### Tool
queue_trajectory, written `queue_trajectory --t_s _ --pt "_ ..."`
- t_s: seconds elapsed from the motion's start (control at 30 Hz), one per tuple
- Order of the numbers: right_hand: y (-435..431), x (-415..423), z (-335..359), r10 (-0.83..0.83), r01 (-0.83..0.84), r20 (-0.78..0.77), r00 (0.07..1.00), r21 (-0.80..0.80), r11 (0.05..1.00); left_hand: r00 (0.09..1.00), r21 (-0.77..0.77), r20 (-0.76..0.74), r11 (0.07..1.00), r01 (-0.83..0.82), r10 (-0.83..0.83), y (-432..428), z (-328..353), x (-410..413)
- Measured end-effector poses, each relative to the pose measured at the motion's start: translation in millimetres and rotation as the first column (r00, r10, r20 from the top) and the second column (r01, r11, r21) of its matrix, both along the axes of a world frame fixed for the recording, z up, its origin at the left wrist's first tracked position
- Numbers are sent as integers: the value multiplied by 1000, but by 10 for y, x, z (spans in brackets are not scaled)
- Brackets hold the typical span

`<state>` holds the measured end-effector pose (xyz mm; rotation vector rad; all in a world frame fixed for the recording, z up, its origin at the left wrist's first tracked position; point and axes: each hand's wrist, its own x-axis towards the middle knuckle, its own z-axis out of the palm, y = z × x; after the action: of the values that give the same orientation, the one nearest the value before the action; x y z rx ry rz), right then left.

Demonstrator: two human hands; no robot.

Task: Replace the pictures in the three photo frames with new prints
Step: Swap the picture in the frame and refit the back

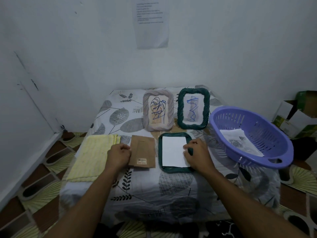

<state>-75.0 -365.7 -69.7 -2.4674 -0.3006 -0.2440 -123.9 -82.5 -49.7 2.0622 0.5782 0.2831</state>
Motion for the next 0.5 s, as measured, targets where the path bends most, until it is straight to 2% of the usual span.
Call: queue_trajectory --t_s 0.13,0.2,0.27,0.4,0.5 --pt "44 2 5 17 -18 8 1000 5 1000 998 229 -66 973 -4 19 40 -7 -79" --pt "50 -1 8 19 -19 19 1000 10 1000 995 429 -98 903 27 17 -9 -15 -108" --pt "42 -4 7 0 -1 35 999 28 1000 997 544 -57 836 69 -46 -76 -38 -98" --pt "23 17 19 -49 48 29 998 36 998 927 604 24 745 285 -374 -233 -102 39" --pt "22 28 23 -35 35 6 999 65 997 904 583 0 734 348 -428 -299 -182 114"
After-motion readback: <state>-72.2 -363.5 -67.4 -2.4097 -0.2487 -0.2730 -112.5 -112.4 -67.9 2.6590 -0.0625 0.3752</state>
